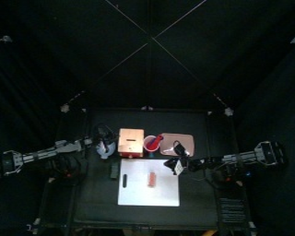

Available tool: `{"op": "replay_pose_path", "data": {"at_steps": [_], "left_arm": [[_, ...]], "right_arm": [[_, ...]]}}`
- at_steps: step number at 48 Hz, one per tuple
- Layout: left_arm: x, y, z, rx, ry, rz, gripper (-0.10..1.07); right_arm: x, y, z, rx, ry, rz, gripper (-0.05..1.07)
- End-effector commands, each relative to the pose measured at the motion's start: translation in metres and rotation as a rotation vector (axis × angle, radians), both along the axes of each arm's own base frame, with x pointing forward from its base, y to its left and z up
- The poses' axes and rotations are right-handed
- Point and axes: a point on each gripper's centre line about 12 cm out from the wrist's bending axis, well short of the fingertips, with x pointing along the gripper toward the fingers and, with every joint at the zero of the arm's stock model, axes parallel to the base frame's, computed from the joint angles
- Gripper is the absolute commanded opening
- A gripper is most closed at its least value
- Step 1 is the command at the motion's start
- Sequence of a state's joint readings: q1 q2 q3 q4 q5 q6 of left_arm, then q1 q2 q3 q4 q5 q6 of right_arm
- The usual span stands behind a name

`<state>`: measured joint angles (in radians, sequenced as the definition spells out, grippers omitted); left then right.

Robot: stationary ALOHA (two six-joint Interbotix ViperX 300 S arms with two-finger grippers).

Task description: Put salmon sushi onto plate

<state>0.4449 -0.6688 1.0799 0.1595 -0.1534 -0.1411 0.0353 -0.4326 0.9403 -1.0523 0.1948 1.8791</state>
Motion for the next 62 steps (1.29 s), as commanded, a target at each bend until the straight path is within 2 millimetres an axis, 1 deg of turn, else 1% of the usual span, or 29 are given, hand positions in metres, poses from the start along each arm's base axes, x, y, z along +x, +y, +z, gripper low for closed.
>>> {"op": "replay_pose_path", "data": {"at_steps": [1, 10, 13, 16, 23, 25, 26, 30, 32, 34, 37, 40, 47, 54, 62], "left_arm": [[0.002, 0.001, 0.007, 0.024, -0.019, -0.005, 0.6], [0.004, 0.0, 0.011, 0.043, -0.052, -0.016, 0.6], [0.004, 0.0, 0.01, 0.042, -0.051, -0.019, 0.6], [0.003, -0.001, 0.008, 0.04, -0.046, -0.02, 0.6], [0.001, -0.003, 0.002, 0.042, -0.029, -0.026, 0.6], [0.001, -0.003, 0.001, 0.044, -0.024, -0.028, 0.6], [0.001, -0.003, 0.001, 0.045, -0.023, -0.028, 0.6], [0.001, -0.003, 0.0, 0.049, -0.026, -0.032, 0.59], [0.001, -0.004, 0.0, 0.052, -0.03, -0.036, 0.6], [0.001, -0.005, 0.001, 0.055, -0.035, -0.042, 0.6], [0.003, -0.008, 0.001, 0.067, -0.037, -0.059, 0.6], [0.004, -0.012, 0.002, 0.085, -0.039, -0.083, 0.6], [0.008, -0.02, 0.003, 0.101, -0.045, -0.124, 0.6], [0.009, -0.025, 0.004, 0.1, -0.058, -0.144, 0.6], [0.011, -0.03, 0.004, 0.105, -0.067, -0.169, 0.6]], "right_arm": [[0.005, -0.002, 0.007, 0.026, -0.019, -0.019, 0.17], [0.01, 0.002, -0.005, 0.141, 0.021, -0.081, 0.19], [0.015, 0.003, -0.008, 0.176, 0.033, -0.1, 0.22], [0.023, 0.004, -0.01, 0.206, 0.043, -0.117, 0.29], [0.051, 0.015, -0.019, 0.257, 0.085, -0.136, 0.58], [0.059, 0.018, -0.021, 0.266, 0.095, -0.144, 0.68], [0.065, 0.02, -0.023, 0.272, 0.105, -0.149, 0.75], [0.081, 0.028, -0.029, 0.292, 0.126, -0.157, 0.95], [0.086, 0.032, -0.032, 0.309, 0.138, -0.167, 1.03], [0.091, 0.034, -0.037, 0.329, 0.154, -0.185, 1.07], [0.095, 0.04, -0.043, 0.366, 0.183, -0.216, 1.06], [0.096, 0.044, -0.05, 0.429, 0.232, -0.292, 1.02], [0.101, 0.057, -0.053, 0.52, 0.323, -0.401, 0.94], [0.12, 0.065, -0.053, 0.523, 0.367, -0.446, 0.93], [0.13, 0.063, -0.061, 0.493, 0.454, -0.519, 0.93]]}}
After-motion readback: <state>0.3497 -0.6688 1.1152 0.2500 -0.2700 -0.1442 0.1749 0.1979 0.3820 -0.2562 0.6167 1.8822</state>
